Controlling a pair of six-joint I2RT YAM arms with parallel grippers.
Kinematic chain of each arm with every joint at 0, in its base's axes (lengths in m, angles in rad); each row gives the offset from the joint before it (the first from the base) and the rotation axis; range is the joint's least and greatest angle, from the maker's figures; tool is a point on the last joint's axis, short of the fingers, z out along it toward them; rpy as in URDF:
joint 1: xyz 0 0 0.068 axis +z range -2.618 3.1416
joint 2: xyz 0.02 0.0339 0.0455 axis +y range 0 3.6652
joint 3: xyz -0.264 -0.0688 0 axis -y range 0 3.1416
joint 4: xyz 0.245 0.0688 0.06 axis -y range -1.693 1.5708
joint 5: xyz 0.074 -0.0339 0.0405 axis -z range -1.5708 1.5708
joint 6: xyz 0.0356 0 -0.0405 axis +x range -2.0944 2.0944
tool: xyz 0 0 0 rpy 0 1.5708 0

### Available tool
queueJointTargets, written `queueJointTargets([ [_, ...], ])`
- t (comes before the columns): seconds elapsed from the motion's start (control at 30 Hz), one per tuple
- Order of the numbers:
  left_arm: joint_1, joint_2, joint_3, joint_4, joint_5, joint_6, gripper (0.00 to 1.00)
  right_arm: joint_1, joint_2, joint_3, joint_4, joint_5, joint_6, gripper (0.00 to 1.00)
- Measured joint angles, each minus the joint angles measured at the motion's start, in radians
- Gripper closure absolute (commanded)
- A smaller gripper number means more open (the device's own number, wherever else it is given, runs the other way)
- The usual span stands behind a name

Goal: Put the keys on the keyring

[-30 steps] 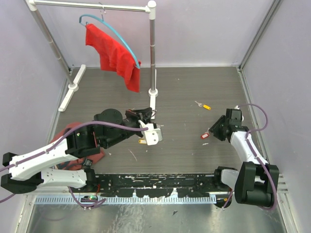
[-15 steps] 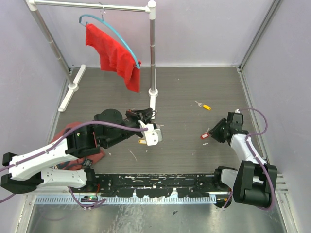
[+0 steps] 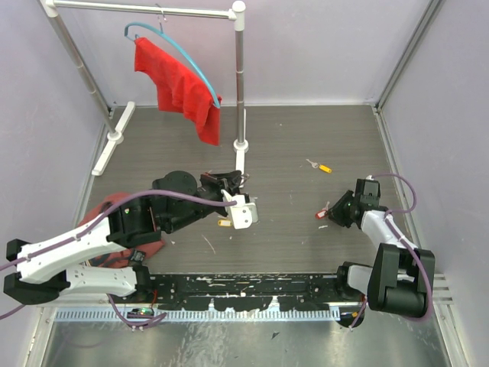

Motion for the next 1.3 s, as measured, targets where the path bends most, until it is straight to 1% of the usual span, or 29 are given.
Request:
queueJointTargets([
  [0.1,0.001,0.003,0.000,0.000,0.000,0.000,1.00,0.000,0.004,-0.002,0.008,-0.003,0.000,0.80],
  [0.33,0.007,0.011,0.000,0.001,0.002,0.000,1.00,0.000,0.003,-0.003,0.016,-0.002,-0.004,0.99],
  [0.7,0.013,0.023,0.000,0.015,0.002,0.000,1.00,0.000,-0.056,0.012,-0.017,0.013,-0.042,0.99],
  [0.83,0.015,0.023,0.000,0.015,0.003,0.000,1.00,0.000,-0.079,0.078,-0.069,0.000,-0.084,0.99],
  [0.93,0.018,0.023,0.000,0.015,0.006,0.000,1.00,0.008,-0.095,0.154,-0.102,-0.043,-0.134,0.99],
  [1.07,0.020,0.023,0.000,0.015,0.017,0.001,1.00,0.095,-0.111,0.272,-0.137,-0.067,-0.200,0.99],
  [1.2,0.021,0.021,0.000,0.015,0.051,0.005,1.00,0.308,-0.151,0.372,-0.116,-0.100,-0.286,0.99],
  [1.27,0.022,0.016,0.000,0.015,0.076,0.010,1.00,0.417,-0.200,0.385,-0.070,-0.114,-0.322,0.99],
  [1.3,0.022,0.012,0.000,0.015,0.088,0.013,1.00,0.452,-0.223,0.387,-0.052,-0.120,-0.335,0.99],
])
